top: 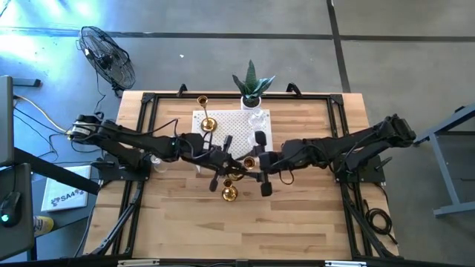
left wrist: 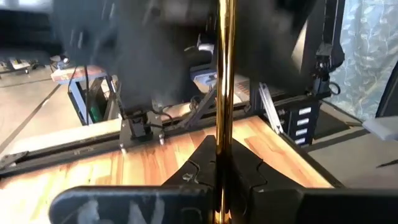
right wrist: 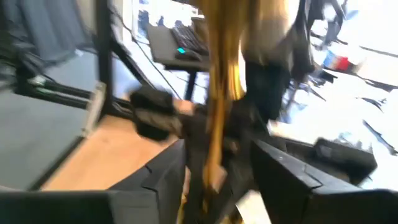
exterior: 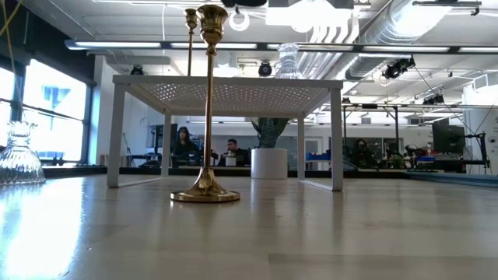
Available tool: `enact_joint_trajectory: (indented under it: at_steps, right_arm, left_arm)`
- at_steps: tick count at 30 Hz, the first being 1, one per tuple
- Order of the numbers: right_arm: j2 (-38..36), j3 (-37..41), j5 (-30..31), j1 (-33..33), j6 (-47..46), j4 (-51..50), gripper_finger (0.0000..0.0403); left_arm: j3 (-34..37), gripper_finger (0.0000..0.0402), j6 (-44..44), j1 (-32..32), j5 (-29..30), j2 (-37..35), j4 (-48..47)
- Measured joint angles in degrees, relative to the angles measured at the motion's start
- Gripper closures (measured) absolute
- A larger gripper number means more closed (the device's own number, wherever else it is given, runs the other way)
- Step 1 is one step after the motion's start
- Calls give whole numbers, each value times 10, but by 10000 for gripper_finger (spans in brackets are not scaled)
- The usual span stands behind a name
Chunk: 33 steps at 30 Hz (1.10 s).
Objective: Pick & Place candle stick holders
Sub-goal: Put the top gold candle holder on the shelf aligned with the other gold candle holder
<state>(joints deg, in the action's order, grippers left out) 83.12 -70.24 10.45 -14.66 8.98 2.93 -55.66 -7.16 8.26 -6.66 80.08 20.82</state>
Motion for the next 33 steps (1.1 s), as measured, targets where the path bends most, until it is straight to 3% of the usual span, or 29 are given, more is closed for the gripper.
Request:
enact_joint_trajectory:
  at_steps: [7,14,19,23,28,33]
  right_arm:
    - [-3,0,98,-23,0,-31,187]
    - [-35,0,202,-71,16,-61,173]
    - [-82,0,317,-125,20,-164,175]
    - [-108,0,395,-154,-70,-274,174]
    - [-123,0,392,-171,-220,-350,175]
    - [-123,0,374,-178,-279,-358,176]
  left_arm:
    - [-7,398,4,6,19,-17,-20]
    - [-7,398,27,8,63,-38,-23]
    - [-7,398,16,24,155,-106,-96]
    - [-7,398,-14,62,246,-179,-155]
    - [9,398,-31,86,337,-247,-178]
    - [76,398,-9,43,325,-306,-143]
